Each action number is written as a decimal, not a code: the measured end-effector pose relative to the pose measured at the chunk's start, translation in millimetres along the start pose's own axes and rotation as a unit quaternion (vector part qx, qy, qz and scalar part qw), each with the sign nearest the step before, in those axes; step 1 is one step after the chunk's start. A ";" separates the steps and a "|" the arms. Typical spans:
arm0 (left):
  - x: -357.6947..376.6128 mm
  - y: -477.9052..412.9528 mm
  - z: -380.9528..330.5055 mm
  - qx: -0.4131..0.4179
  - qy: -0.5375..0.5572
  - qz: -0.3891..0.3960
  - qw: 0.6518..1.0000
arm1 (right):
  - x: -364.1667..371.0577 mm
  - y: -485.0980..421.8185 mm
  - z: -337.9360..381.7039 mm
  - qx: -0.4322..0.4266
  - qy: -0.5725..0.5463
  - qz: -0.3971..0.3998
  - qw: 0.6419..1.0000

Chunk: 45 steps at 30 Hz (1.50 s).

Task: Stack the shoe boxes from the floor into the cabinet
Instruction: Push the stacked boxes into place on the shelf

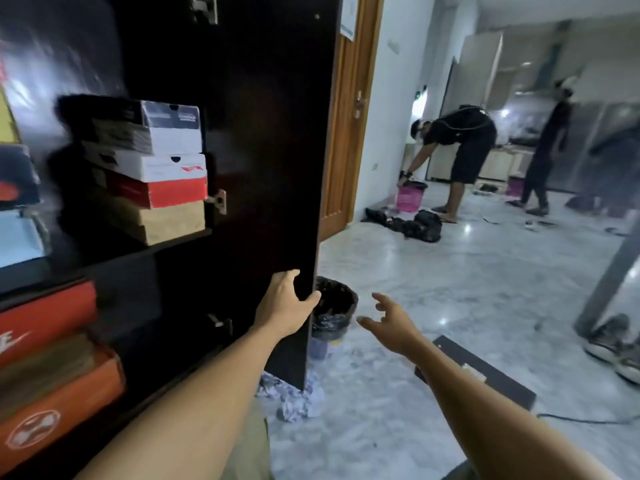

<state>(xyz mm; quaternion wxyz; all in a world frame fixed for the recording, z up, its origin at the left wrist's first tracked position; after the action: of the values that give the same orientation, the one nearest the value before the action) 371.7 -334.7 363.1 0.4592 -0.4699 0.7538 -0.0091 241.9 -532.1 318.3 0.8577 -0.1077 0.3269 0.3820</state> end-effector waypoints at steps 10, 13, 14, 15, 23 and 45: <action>162.2 -4.2 -36.7 0.120 0.007 0.204 0.972 | -24.8 29.5 -171.4 0.153 -0.041 -0.046 0.986; 196.8 -11.9 -35.9 0.125 0.028 0.229 0.965 | -31.6 34.0 -206.4 0.186 -0.037 -0.082 0.978; 210.8 -14.0 -36.5 0.128 0.030 0.241 0.961 | -32.4 32.7 -221.6 0.202 -0.042 -0.089 0.974; 226.1 -14.9 -36.8 0.130 0.026 0.261 0.956 | -31.7 30.2 -238.1 0.216 -0.048 -0.092 0.971; 376.5 -7.9 -56.1 0.181 -0.040 0.379 0.907 | -42.7 15.8 -377.1 0.295 -0.124 -0.137 0.938; 740.8 -49.5 -22.7 0.012 0.158 0.410 0.898 | -107.0 -90.2 -624.4 0.262 -0.261 -0.302 0.879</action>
<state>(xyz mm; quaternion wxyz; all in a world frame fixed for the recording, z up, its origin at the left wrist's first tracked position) 289.1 -902.7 -108.3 0.3027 -0.1062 0.9422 0.0969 -44.4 -927.7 -95.2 0.9824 0.1317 0.1309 0.0192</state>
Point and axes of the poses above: each hand's wrist, its own y-axis away from the middle knuckle, its own x-axis out of the palm, z = x × y, the point moved 8 cm from there along -y, towards the middle knuckle, and after that the axes turned 12 degrees about x, right-handed, at the moved point
